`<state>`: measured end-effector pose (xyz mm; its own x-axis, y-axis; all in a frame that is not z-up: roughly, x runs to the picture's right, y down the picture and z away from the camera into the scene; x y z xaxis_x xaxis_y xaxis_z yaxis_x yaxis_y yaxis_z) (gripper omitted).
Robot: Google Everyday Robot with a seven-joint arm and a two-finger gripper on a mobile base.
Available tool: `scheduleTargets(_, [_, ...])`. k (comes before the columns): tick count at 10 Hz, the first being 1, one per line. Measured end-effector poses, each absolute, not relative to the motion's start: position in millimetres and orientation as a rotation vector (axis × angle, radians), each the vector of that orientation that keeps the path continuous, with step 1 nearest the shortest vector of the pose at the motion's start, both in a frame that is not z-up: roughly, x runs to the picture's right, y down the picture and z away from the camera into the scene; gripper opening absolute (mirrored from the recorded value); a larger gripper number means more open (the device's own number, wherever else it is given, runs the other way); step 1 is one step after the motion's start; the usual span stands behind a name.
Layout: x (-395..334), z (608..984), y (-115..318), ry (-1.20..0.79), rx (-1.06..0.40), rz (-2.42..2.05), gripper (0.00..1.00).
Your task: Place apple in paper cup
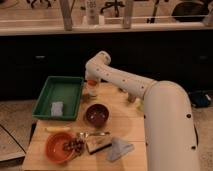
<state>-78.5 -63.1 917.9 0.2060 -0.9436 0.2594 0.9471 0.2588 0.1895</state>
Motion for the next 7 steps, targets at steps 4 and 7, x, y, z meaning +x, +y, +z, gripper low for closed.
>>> scheduleTargets(4, [-78.8, 913.6, -64.0, -0.361, -0.002, -1.318, 0.18])
scheduleTargets(7, [-82.3, 913.3, -62.3, -0.372, 0.008, -1.321, 0.11])
